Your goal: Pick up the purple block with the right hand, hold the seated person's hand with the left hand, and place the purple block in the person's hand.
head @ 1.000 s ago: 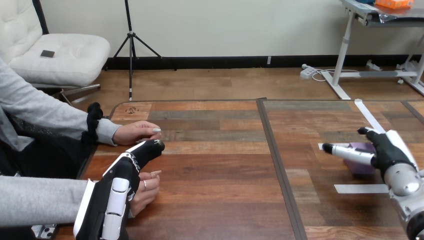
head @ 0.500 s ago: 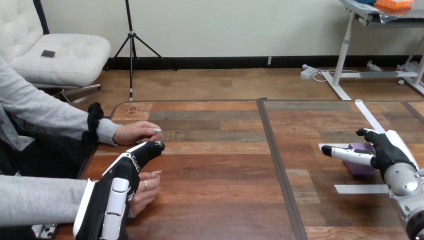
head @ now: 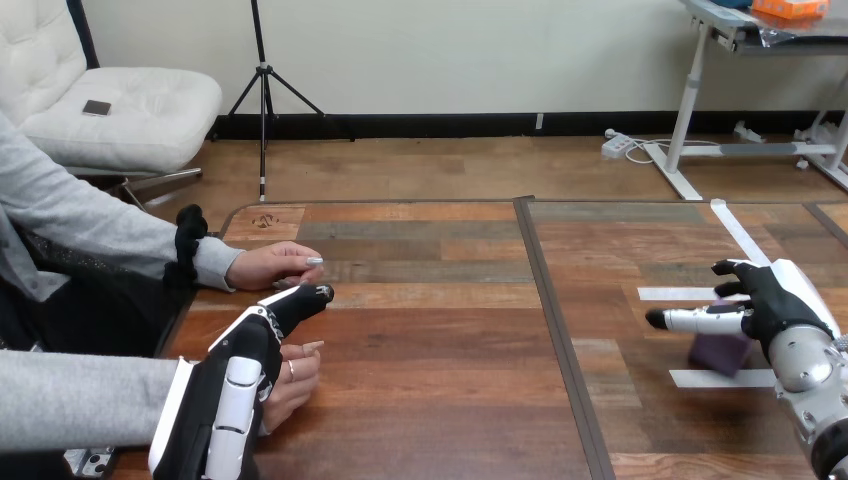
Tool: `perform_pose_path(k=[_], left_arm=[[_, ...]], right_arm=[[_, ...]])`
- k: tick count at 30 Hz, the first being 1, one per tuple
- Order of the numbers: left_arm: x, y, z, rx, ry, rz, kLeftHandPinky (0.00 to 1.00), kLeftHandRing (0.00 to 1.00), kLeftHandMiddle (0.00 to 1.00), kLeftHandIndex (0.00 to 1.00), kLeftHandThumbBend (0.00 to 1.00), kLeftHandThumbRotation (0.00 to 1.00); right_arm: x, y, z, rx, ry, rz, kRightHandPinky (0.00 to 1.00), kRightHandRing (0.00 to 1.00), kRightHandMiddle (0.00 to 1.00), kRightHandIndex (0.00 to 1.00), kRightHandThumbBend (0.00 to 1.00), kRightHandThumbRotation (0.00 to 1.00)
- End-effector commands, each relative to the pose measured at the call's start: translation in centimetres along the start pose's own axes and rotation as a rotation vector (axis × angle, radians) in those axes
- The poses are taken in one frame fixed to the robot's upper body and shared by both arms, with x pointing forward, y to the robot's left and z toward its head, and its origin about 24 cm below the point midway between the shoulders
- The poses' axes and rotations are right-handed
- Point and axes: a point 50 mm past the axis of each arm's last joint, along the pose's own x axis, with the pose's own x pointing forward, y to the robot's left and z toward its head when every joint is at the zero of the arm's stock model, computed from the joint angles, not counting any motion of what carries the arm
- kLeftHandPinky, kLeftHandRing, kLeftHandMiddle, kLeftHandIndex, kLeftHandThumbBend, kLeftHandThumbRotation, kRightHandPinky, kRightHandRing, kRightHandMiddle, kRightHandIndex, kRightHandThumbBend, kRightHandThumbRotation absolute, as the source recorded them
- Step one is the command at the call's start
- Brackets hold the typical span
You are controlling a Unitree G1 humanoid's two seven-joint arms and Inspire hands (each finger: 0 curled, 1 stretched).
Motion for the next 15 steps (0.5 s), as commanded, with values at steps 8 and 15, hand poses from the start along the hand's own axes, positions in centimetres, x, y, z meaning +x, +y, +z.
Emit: perform_pose_path(k=[8,15], left_arm=[[1.67,0.14,1.02,0.01,-0.099,-0.004,0.96,0.85,0.79,0.7,0.56,1.0],[1.67,0.22,0.91,0.012,-0.101,-0.001,0.96,0.84,0.78,0.69,0.56,1.0]], right_arm=[[-0.07,1.31,0.44,-0.05,0.004,0.0,0.35,0.5,0.61,0.75,0.94,0.02],[-0.13,1.29,0.39,-0.044,-0.006,-0.039,0.44,0.54,0.61,0.64,0.87,0.0]])
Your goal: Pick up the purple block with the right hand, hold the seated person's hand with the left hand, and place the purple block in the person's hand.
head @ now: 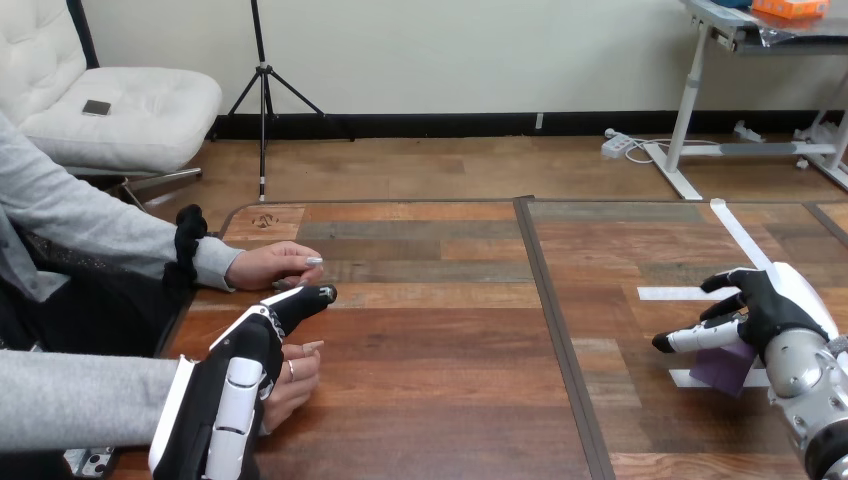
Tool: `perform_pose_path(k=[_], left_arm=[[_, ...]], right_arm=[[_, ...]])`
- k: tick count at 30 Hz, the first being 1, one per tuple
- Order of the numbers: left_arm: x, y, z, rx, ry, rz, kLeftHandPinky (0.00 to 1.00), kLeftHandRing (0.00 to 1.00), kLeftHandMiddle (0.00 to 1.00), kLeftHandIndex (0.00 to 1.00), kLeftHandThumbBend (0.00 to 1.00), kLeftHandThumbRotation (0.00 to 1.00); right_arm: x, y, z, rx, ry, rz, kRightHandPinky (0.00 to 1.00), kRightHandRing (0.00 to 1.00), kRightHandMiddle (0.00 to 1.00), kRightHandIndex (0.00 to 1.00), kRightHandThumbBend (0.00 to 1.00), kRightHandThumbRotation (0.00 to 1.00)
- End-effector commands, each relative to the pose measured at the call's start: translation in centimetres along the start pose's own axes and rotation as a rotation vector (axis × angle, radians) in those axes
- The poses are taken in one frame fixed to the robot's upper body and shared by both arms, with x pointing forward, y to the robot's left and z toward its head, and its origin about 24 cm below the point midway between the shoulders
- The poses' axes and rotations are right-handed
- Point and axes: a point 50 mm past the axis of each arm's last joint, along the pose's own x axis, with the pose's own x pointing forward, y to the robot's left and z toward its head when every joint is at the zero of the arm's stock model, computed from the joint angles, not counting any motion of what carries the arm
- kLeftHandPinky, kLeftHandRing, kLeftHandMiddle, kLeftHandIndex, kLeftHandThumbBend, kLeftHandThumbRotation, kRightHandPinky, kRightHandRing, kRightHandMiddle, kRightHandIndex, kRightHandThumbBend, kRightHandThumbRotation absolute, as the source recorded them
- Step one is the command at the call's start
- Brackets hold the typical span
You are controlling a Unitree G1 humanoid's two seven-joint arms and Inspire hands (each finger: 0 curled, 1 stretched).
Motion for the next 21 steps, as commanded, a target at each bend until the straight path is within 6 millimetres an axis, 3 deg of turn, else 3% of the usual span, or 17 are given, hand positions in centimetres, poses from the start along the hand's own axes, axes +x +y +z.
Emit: perform_pose_path(k=[1,9,21], left_arm=[[1.64,0.14,0.84,0.007,-0.085,0.001,0.95,0.84,0.78,0.69,0.56,1.0],[1.62,0.12,0.91,0.013,-0.086,0.005,0.95,0.83,0.76,0.68,0.57,1.0],[1.56,0.17,0.99,0.021,-0.076,0.004,0.94,0.85,0.77,0.66,0.59,1.0]], right_arm=[[-0.09,0.84,0.56,0.007,-0.017,-0.019,0.44,0.54,0.6,0.63,0.87,0.0],[-0.2,0.75,0.53,0.043,-0.043,-0.063,0.41,0.49,0.53,0.53,0.84,0.0],[-0.23,0.48,0.8,0.062,-0.079,-0.091,0.37,0.45,0.49,0.48,0.86,0.0]])
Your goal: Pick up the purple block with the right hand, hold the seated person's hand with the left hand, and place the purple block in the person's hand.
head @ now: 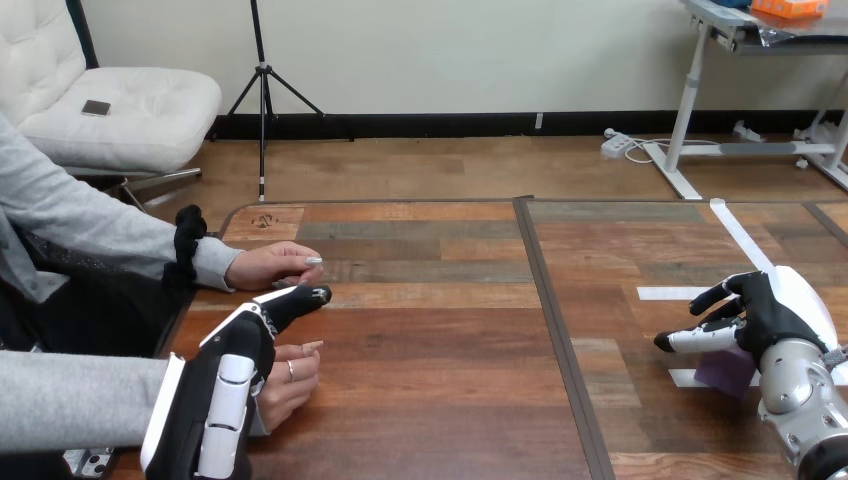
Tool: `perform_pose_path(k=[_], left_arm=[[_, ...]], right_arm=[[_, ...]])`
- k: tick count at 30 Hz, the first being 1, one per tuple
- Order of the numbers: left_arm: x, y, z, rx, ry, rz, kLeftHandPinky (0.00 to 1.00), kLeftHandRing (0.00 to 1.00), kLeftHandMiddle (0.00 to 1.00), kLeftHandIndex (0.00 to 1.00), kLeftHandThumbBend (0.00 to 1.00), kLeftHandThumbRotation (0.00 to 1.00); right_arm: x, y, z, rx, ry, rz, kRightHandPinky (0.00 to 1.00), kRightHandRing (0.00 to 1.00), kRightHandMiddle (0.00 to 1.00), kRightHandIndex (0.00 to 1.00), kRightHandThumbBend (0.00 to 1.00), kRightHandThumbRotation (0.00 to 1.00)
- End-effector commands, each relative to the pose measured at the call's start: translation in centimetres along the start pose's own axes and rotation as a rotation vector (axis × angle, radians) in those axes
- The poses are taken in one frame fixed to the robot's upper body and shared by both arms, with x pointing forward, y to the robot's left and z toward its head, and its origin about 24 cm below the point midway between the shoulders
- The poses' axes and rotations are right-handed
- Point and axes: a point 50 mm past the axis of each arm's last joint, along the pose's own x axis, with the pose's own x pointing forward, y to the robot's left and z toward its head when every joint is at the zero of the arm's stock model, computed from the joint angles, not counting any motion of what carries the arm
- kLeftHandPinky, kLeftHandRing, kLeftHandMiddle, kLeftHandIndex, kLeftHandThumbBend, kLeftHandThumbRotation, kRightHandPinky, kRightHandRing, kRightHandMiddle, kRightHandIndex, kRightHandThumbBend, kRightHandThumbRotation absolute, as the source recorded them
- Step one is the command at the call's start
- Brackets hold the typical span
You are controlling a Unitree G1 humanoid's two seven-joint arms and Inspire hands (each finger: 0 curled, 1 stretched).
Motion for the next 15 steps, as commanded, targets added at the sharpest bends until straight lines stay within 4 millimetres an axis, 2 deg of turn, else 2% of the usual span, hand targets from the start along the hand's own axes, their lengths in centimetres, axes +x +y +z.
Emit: perform_pose_path(k=[1,15], left_arm=[[1.45,-0.19,0.9,0.008,-0.068,-0.014,0.94,0.85,0.78,0.66,0.59,1.0],[1.49,-0.23,0.84,0.006,-0.072,-0.015,0.95,0.87,0.79,0.64,0.58,1.0]], right_arm=[[0.21,-0.35,1.25,0.038,-0.05,-0.028,0.37,0.45,0.48,0.48,0.86,0.0],[0.27,-0.76,1.66,0.053,-0.084,-0.048,0.37,0.44,0.48,0.48,0.9,0.0]])
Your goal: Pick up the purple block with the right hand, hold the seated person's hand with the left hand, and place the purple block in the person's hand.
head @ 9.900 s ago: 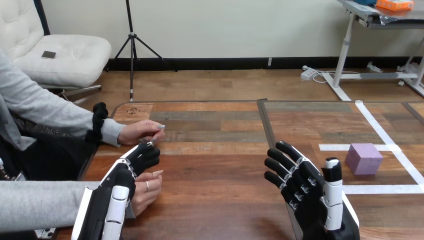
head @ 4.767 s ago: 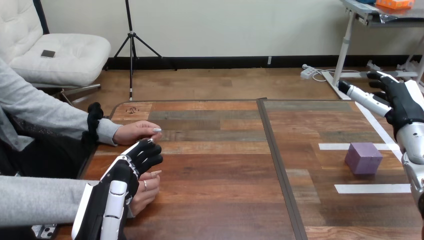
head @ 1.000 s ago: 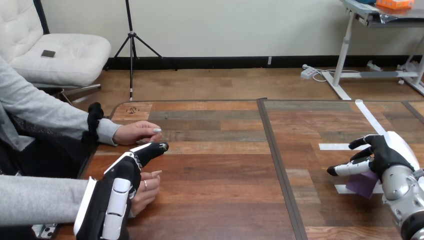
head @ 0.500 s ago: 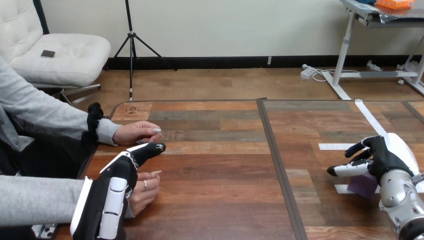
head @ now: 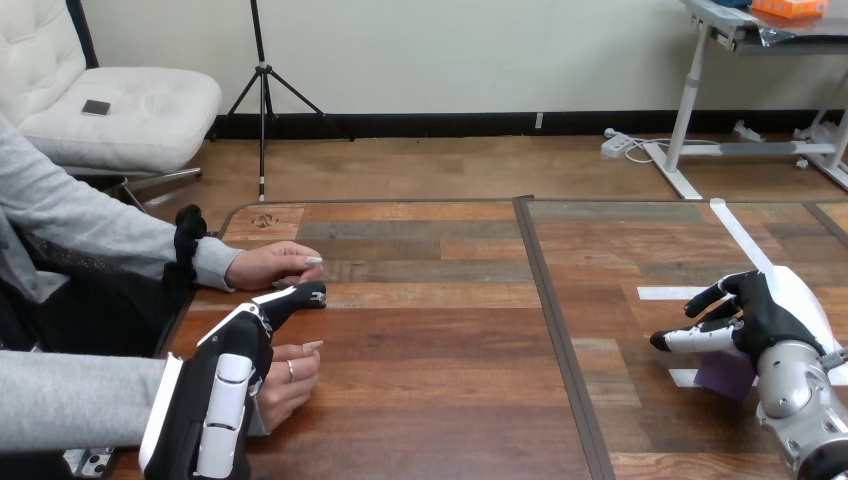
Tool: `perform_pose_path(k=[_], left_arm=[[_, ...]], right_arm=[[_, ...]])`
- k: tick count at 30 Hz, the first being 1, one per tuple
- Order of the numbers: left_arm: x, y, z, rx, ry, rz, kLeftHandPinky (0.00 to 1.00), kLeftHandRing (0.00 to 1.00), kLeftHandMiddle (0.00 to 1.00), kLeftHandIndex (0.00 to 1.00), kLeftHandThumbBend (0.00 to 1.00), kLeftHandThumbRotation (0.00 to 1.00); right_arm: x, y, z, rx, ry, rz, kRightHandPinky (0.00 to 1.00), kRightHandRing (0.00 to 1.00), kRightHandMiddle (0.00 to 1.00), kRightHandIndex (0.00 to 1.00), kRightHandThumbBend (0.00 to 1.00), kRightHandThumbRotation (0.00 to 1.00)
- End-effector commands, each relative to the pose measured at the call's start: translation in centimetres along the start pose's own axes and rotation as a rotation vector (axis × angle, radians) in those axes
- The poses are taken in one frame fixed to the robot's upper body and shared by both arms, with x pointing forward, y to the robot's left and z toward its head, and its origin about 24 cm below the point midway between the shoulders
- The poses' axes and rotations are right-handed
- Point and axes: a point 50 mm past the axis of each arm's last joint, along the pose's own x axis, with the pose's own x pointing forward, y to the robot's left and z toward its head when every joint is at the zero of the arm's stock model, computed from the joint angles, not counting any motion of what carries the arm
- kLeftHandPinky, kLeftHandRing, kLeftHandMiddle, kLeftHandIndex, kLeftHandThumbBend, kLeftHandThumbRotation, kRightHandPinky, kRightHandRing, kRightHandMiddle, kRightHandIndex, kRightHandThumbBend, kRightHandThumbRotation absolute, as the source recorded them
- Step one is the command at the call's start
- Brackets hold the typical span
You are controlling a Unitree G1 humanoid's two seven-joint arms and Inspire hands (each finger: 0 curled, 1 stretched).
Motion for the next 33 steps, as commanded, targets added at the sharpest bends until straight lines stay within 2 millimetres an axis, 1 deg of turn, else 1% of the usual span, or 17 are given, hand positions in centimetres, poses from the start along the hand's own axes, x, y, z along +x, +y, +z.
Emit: perform_pose_path(k=[1,8,13,21,33], left_arm=[[1.5,-0.3,0.8,0.005,-0.071,-0.017,0.95,0.88,0.8,0.64,0.58,1.0],[1.5,-0.3,0.9,0.008,-0.073,-0.021,0.97,0.89,0.8,0.63,0.56,1.0],[1.4,-0.2,0.9,0.005,-0.07,-0.017,0.97,0.89,0.81,0.62,0.56,1.0],[1.4,-0.2,0.8,0.008,-0.072,-0.011,0.97,0.89,0.81,0.61,0.57,1.0],[1.4,-0.2,0.9,0.005,-0.071,-0.017,0.96,0.88,0.8,0.61,0.56,1.0]], right_arm=[[0.4,-1.0,1.7,0.037,-0.064,-0.051,0.38,0.45,0.49,0.48,0.9,0.0],[0.4,-1.1,1.8,0.044,-0.078,-0.062,0.38,0.45,0.49,0.47,0.9,0.0],[0.4,-1.1,1.9,0.061,-0.08,-0.067,0.37,0.44,0.48,0.47,0.9,0.0],[0.4,-1.4,2.3,0.07,-0.127,-0.097,0.37,0.44,0.47,0.47,0.9,0.0],[0.5,-2.3,3.1,0.15,-0.167,-0.134,0.38,0.44,0.48,0.47,0.88,0.0]])
